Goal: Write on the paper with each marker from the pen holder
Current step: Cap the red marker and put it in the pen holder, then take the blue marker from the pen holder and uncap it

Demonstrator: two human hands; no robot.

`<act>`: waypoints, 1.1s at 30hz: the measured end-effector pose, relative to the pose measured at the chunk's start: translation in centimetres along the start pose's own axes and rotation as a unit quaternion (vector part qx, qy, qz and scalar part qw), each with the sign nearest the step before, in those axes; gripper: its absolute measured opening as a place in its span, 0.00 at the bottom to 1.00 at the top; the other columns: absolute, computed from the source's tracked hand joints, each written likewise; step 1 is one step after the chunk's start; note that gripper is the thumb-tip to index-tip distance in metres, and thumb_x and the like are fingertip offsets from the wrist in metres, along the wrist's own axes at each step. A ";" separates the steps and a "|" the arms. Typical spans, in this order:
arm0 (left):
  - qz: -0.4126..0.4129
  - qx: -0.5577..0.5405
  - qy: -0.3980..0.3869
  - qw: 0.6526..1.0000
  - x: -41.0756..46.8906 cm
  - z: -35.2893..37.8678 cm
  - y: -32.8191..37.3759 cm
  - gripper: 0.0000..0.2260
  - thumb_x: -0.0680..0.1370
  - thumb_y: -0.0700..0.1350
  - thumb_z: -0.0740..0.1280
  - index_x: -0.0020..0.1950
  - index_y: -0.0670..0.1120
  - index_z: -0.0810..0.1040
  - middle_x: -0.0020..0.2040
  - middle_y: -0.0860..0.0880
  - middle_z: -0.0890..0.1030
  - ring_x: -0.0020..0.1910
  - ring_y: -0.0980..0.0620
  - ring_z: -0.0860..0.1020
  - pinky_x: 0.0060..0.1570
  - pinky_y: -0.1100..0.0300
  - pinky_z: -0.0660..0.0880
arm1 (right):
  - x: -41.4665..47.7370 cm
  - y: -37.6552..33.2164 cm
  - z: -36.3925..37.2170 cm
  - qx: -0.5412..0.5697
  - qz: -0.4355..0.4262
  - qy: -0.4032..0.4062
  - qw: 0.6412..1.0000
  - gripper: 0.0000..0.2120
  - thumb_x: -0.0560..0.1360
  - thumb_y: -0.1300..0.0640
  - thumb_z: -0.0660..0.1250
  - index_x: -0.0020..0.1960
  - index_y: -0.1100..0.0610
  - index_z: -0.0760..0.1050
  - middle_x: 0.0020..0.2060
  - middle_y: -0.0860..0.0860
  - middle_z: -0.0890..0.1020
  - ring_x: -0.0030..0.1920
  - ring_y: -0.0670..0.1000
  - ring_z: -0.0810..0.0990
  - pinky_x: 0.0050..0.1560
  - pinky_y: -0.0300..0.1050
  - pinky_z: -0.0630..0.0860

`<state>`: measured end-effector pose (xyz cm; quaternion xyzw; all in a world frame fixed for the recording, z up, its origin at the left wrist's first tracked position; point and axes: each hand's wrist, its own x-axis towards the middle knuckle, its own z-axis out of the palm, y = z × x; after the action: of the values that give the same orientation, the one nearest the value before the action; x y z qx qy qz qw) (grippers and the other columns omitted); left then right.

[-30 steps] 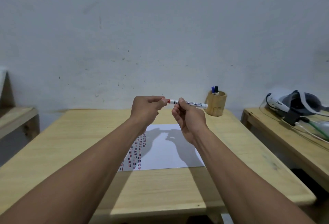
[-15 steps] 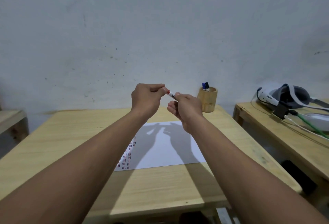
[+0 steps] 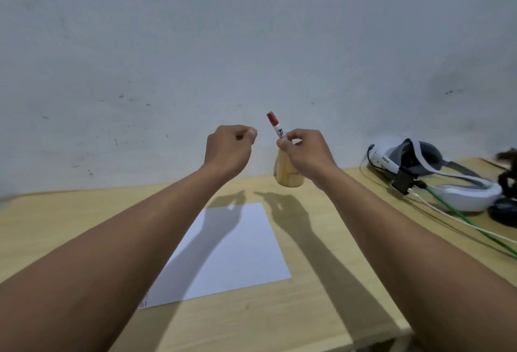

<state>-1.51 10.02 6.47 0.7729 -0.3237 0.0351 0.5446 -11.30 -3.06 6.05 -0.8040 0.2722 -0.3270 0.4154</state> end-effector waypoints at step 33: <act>-0.049 -0.092 -0.099 0.990 5.2 17.1 -8.5 0.21 0.73 0.34 0.72 0.59 0.53 0.73 0.48 0.58 0.79 0.42 0.63 0.77 0.30 0.78 0.71 | 12.6 7.6 -0.5 -0.090 -0.021 0.002 0.996 0.16 0.74 0.60 0.62 0.61 0.54 0.75 0.42 0.52 0.83 0.40 0.53 0.81 0.38 0.46 0.76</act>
<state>2.11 -5.54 -5.32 0.7341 -0.3395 -0.0988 0.5797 -4.84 -16.11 3.60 -0.8426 0.2848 -0.3117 0.3343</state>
